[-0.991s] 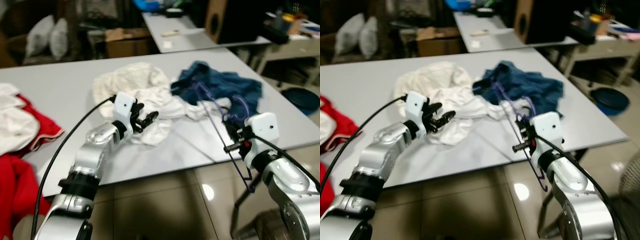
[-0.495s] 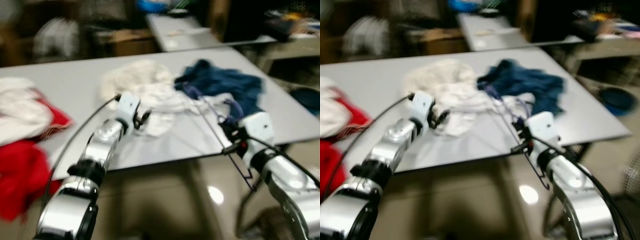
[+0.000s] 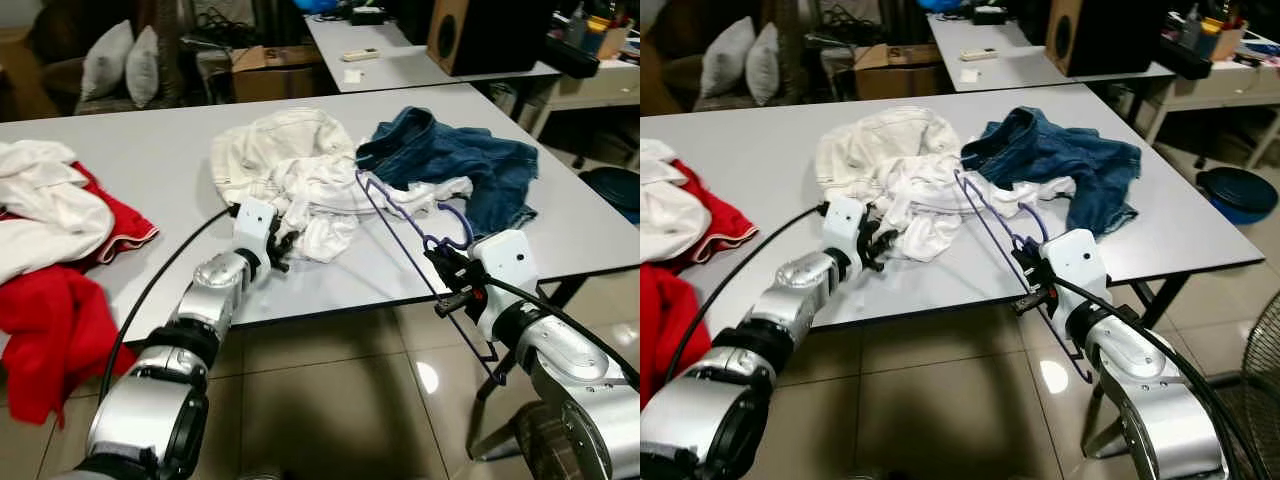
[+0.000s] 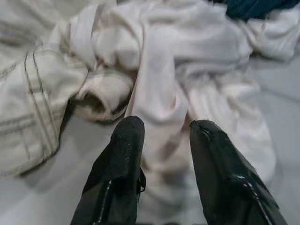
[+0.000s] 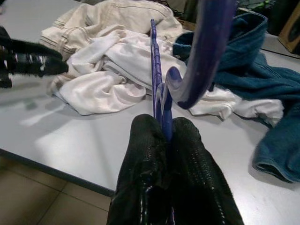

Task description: Hang hanger

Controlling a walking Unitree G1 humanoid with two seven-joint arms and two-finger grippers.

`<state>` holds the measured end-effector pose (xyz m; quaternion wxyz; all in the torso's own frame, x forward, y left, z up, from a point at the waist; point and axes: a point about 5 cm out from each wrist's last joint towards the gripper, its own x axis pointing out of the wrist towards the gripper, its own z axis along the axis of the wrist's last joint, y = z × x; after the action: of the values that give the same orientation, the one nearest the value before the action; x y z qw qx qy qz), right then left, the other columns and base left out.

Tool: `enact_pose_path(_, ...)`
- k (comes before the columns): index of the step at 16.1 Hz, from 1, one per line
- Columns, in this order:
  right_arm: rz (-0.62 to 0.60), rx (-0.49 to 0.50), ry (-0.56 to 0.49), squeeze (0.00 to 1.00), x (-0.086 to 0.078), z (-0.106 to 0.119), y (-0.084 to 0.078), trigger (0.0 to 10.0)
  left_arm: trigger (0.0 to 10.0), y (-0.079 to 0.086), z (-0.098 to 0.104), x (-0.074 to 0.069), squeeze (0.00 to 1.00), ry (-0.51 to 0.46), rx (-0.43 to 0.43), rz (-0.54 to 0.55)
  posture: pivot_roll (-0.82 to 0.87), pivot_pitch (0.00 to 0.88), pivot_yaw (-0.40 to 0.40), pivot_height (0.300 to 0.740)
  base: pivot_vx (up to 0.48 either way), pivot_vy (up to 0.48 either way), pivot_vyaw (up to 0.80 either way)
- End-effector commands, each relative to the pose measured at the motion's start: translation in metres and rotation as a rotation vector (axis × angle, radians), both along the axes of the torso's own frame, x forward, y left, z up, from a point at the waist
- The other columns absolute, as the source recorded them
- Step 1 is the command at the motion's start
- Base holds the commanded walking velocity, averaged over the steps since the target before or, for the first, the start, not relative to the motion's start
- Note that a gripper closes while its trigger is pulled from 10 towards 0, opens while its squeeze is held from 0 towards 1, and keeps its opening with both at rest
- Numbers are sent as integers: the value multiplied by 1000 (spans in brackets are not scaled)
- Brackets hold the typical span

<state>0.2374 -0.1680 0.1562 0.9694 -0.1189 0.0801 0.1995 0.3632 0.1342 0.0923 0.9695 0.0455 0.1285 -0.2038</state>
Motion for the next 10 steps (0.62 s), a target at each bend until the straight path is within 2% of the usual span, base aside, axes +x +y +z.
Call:
enact_pose_path(1, -15, -5, -17, 0, -1, 4, -2, 10000, 0, -2, 5, 3, 0, -6, -19, -3, -55, 0, 75, 740, 0, 0, 0)
enact_pose_path(3, -44, -12, -7, 0, -2, 1, -5, 10000, 0, -6, 1, 2, 0, 8, -35, -25, -59, 0, 83, 740, 0, 0, 0)
enact_pose_path(7, -67, -8, -12, 0, -1, 2, -6, 10000, 0, -4, -3, 1, 0, 24, -3, 5, -64, 0, 91, 740, 0, 0, 0)
enact_pose_path(10, -73, -9, -13, 0, -1, 1, -6, 10000, 0, -4, -2, 1, 0, 26, -38, 6, -58, 0, 90, 740, 0, 0, 0)
